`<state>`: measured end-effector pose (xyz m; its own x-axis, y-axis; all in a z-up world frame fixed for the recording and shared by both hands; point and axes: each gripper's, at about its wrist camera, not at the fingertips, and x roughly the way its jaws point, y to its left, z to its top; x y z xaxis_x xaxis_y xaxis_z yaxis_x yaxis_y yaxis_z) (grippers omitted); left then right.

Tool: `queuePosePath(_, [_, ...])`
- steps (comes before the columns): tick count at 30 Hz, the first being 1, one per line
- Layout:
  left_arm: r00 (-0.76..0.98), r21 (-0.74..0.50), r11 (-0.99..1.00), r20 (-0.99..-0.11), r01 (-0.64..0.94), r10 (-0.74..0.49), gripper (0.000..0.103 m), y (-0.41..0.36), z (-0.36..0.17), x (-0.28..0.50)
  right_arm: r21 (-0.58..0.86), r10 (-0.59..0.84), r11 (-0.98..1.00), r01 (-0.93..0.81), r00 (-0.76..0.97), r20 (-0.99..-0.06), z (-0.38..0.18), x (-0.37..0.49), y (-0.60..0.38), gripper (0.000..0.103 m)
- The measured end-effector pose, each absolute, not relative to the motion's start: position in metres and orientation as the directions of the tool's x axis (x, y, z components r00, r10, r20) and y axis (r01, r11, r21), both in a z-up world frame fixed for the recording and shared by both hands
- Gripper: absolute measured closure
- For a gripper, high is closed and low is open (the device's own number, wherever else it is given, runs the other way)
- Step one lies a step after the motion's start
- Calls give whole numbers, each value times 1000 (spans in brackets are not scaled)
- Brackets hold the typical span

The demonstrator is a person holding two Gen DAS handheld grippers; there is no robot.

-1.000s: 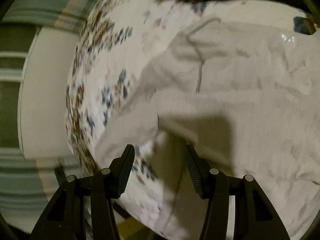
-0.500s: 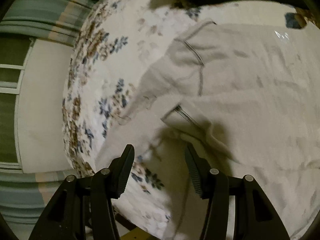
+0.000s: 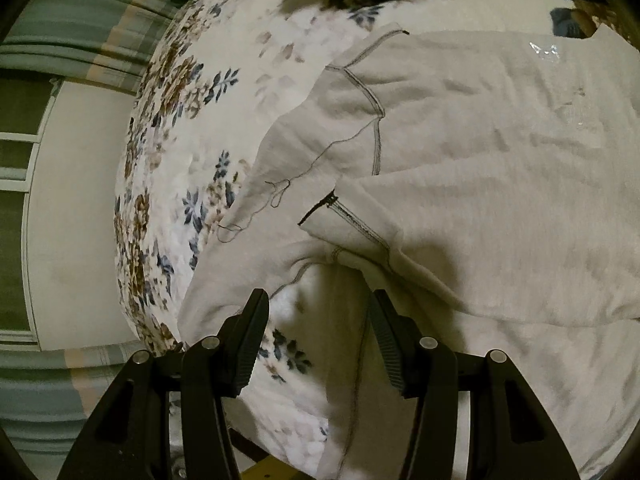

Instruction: Fold small clothes

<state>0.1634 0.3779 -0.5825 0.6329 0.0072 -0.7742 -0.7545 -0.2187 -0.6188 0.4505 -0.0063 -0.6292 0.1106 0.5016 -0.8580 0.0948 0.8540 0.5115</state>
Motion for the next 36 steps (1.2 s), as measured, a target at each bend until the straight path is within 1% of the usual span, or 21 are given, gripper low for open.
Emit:
queuePosePath(1, [625,-613,-208,-780,-763,5,95,379,-583,166,511,501,855,93,113,-858,-629,449,-8,48])
queuePosePath(2, [619,-609,-198,-786,-768,15,95,382,-582,169,510,500,855,93,117,-858,-628,447,-10,48])
queuePosePath(4, [597,-597,-163,-800,-785,53,97,388,-574,169,511,500,854,99,117,-858,-628,443,-14,48])
queuePosePath(8, [597,-605,-31,-792,-796,131,99,395,-540,182,510,495,851,121,133,-858,-624,435,-30,48])
queuePosePath(13, [629,-580,259,-753,-772,191,99,390,-473,227,531,502,821,209,177,-846,-620,423,-64,48])
queuePosePath(17, [696,-561,469,-696,-682,179,99,359,-419,267,523,479,815,250,216,-851,-614,413,-90,48])
queuePosePath(18, [724,-558,538,-673,-632,152,99,343,-403,284,513,466,817,262,224,-856,-613,410,-98,48])
queuePosePath(20, [741,-534,622,-662,-572,113,99,319,-387,307,495,440,819,291,236,-866,-612,402,-114,48])
queuePosePath(23, [764,-517,744,-645,-423,-13,99,262,-369,349,460,391,817,348,252,-885,-614,387,-143,48])
queuePosePath(25, [759,-509,808,-639,-296,-124,99,210,-363,378,431,356,810,398,251,-900,-619,376,-164,48])
queuePosePath(26, [752,-503,824,-641,-261,-153,99,194,-363,384,424,347,804,416,251,-904,-621,371,-173,48])
queuePosePath(28, [720,-489,860,-648,-146,-246,99,138,-366,401,399,318,796,455,247,-915,-626,362,-193,48])
queuePosePath(31, [644,-481,877,-670,2,-368,99,57,-378,413,403,297,762,507,280,-913,-626,347,-223,48])
queuePosePath(34, [569,-462,880,-696,112,-438,99,-13,-391,412,413,269,720,558,324,-907,-622,331,-255,48])
queuePosePath(36, [524,-444,880,-715,170,-462,99,-50,-400,410,421,256,690,589,345,-903,-620,320,-272,48])
